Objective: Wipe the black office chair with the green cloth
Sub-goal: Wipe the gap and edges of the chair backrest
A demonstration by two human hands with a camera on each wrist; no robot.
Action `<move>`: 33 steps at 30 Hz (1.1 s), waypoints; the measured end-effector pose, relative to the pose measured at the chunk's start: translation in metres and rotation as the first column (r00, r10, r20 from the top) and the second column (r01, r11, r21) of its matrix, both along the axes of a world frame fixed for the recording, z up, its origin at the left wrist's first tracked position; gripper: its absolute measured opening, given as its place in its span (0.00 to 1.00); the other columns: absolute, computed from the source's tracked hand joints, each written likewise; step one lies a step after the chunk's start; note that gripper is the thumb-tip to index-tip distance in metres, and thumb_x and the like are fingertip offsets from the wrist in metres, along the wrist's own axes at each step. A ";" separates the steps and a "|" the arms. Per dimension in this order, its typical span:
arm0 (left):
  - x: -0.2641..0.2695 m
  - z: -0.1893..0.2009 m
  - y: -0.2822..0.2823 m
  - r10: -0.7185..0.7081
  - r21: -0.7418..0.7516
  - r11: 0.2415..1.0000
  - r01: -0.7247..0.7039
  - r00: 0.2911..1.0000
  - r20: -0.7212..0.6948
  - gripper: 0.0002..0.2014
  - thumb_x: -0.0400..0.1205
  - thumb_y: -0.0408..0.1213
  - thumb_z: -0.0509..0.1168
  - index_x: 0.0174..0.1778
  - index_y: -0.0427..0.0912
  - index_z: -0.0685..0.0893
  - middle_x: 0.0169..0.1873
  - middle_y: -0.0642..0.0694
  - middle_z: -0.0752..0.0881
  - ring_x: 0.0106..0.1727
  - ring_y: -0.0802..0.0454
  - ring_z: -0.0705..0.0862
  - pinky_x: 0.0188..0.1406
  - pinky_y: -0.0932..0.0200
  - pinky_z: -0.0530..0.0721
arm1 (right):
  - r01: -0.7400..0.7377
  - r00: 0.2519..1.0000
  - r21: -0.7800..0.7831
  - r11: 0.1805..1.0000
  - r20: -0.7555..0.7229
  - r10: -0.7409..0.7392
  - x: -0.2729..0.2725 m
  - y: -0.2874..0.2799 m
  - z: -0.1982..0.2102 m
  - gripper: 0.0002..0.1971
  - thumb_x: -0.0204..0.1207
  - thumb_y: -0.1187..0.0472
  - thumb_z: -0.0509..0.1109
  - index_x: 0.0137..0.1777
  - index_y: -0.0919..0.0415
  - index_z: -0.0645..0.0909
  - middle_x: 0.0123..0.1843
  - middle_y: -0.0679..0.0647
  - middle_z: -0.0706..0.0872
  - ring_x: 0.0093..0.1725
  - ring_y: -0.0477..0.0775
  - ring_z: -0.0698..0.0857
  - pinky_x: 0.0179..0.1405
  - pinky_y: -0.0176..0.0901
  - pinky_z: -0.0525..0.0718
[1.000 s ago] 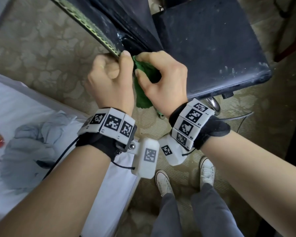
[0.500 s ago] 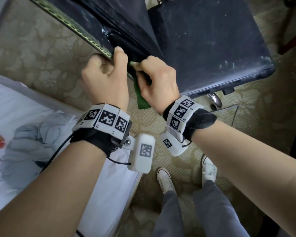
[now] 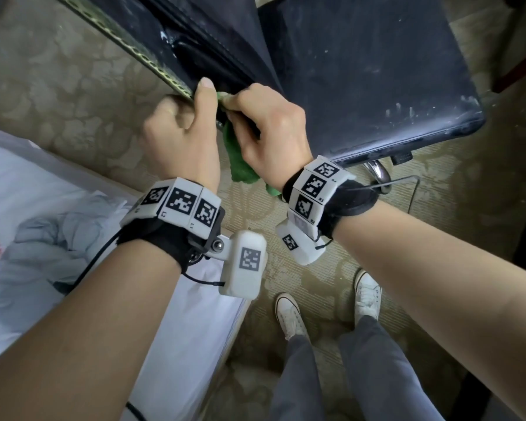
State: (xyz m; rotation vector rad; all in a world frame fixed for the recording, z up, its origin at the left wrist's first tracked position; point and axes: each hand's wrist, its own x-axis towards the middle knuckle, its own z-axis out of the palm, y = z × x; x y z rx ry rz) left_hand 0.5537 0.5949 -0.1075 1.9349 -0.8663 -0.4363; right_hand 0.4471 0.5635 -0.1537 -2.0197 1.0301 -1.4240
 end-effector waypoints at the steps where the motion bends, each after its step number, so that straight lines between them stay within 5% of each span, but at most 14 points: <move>1: 0.000 0.000 0.000 0.001 -0.002 1.000 -0.001 1.000 0.005 0.27 0.72 0.67 0.65 0.32 0.42 0.82 0.30 0.42 0.87 0.37 0.41 0.89 0.46 0.39 0.89 | 0.008 1.000 -0.020 1.000 -0.020 -0.009 0.001 -0.001 -0.004 0.05 0.78 0.70 0.69 0.47 0.69 0.88 0.38 0.59 0.85 0.39 0.60 0.84 0.40 0.50 0.83; 8: -0.005 0.001 0.001 -0.008 -0.008 1.000 0.008 0.999 0.035 0.24 0.74 0.66 0.63 0.31 0.46 0.83 0.28 0.47 0.86 0.37 0.45 0.90 0.45 0.41 0.90 | 0.006 0.958 0.031 1.000 -0.287 0.003 -0.008 -0.004 -0.039 0.04 0.76 0.70 0.69 0.43 0.68 0.85 0.37 0.58 0.82 0.37 0.62 0.82 0.29 0.51 0.82; 12: -0.001 -0.003 0.002 -0.025 0.016 1.000 0.025 0.999 0.046 0.20 0.74 0.65 0.65 0.31 0.52 0.81 0.30 0.49 0.88 0.39 0.49 0.90 0.48 0.45 0.90 | -0.031 0.953 0.137 0.990 -0.294 0.071 -0.017 -0.007 -0.038 0.07 0.76 0.67 0.67 0.47 0.66 0.87 0.40 0.58 0.86 0.40 0.61 0.86 0.35 0.52 0.85; 17: -0.007 -0.019 0.008 -0.095 0.193 0.978 0.079 0.993 0.077 0.22 0.77 0.62 0.66 0.41 0.44 0.87 0.34 0.54 0.90 0.39 0.61 0.89 0.35 0.79 0.77 | 0.027 0.993 0.169 0.985 -0.116 -0.008 -0.034 0.004 -0.027 0.08 0.76 0.68 0.70 0.52 0.66 0.88 0.45 0.56 0.89 0.46 0.54 0.88 0.48 0.40 0.84; 19: -0.011 -0.022 0.005 -0.067 0.189 0.981 0.046 0.992 0.109 0.24 0.75 0.63 0.64 0.38 0.44 0.88 0.33 0.53 0.90 0.38 0.60 0.88 0.34 0.78 0.75 | 0.004 0.995 0.117 0.993 -0.096 0.007 -0.027 0.007 -0.024 0.08 0.76 0.69 0.70 0.53 0.66 0.88 0.45 0.56 0.88 0.46 0.54 0.88 0.48 0.38 0.83; 24: -0.013 -0.027 0.001 -0.024 0.169 0.986 -0.002 0.988 0.153 0.24 0.71 0.63 0.61 0.30 0.43 0.83 0.27 0.51 0.89 0.35 0.54 0.89 0.45 0.54 0.87 | 0.019 0.985 0.037 0.999 -0.174 -0.013 -0.004 0.002 -0.042 0.05 0.75 0.72 0.67 0.45 0.70 0.85 0.38 0.60 0.82 0.38 0.61 0.82 0.33 0.53 0.81; 33: -0.017 -0.026 0.002 -0.029 0.195 0.981 -0.017 0.973 0.228 0.26 0.76 0.61 0.58 0.37 0.40 0.88 0.30 0.51 0.90 0.39 0.53 0.86 0.48 0.57 0.81 | -0.008 0.966 0.120 0.993 -0.256 0.039 -0.009 -0.002 -0.070 0.07 0.76 0.69 0.65 0.43 0.68 0.85 0.38 0.60 0.83 0.36 0.63 0.83 0.30 0.46 0.79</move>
